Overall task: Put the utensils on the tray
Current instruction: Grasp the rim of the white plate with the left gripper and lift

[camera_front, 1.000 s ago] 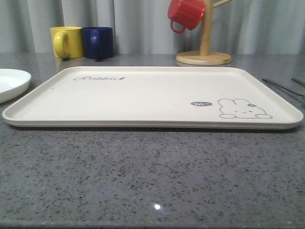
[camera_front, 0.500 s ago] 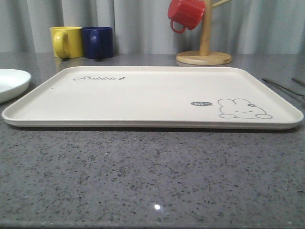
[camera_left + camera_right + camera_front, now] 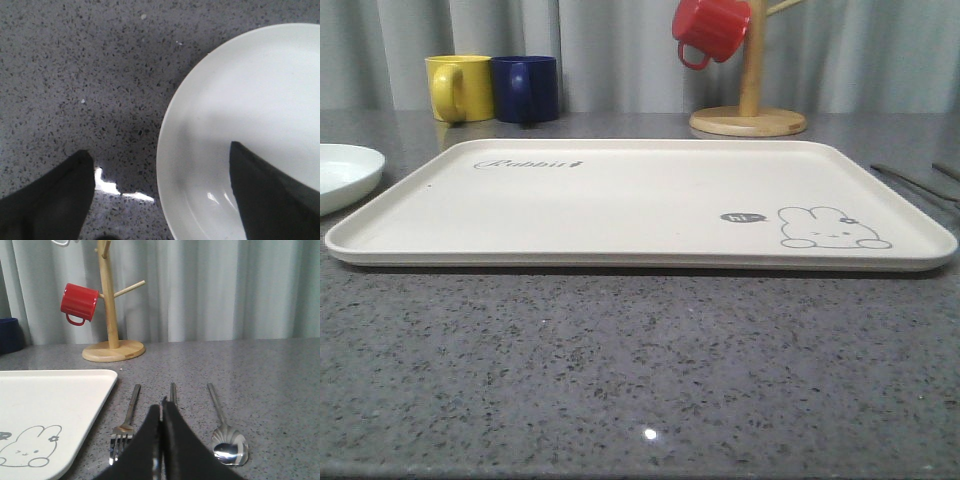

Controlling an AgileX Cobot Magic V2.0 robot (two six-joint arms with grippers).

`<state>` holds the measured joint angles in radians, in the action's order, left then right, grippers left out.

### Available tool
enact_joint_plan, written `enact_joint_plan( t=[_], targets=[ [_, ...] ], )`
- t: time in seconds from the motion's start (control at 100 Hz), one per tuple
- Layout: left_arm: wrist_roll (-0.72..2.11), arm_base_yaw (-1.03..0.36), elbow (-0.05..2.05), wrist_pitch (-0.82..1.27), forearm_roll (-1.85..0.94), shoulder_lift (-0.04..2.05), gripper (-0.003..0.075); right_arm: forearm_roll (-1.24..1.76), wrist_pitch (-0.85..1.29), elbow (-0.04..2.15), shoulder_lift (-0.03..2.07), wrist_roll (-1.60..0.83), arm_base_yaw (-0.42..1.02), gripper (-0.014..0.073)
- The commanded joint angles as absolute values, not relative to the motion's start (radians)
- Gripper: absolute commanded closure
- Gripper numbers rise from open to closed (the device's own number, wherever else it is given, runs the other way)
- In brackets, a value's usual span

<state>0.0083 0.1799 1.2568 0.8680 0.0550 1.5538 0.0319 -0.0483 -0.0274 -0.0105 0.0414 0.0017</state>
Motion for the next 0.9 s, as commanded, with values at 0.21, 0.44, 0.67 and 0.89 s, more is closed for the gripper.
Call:
enact_joint_plan(
  t=[0.21, 0.44, 0.67, 0.89],
  targets=[
    [0.015, 0.183, 1.291, 0.812, 0.044, 1.59, 0.0192, 0.032, -0.133, -0.01, -0.031, 0.031, -0.004, 0.0662],
    [0.015, 0.183, 1.291, 0.811, 0.039, 1.635, 0.0192, 0.032, -0.133, -0.01, -0.031, 0.031, -0.004, 0.0662],
    [0.017, 0.183, 1.291, 0.811, 0.038, 1.651, 0.0198, 0.032, -0.133, -0.01, -0.031, 0.031, -0.004, 0.0662],
    [0.034, 0.183, 1.291, 0.813, 0.028, 1.67, 0.0414, 0.032, -0.133, -0.01, -0.031, 0.031, -0.004, 0.0662]
  ],
)
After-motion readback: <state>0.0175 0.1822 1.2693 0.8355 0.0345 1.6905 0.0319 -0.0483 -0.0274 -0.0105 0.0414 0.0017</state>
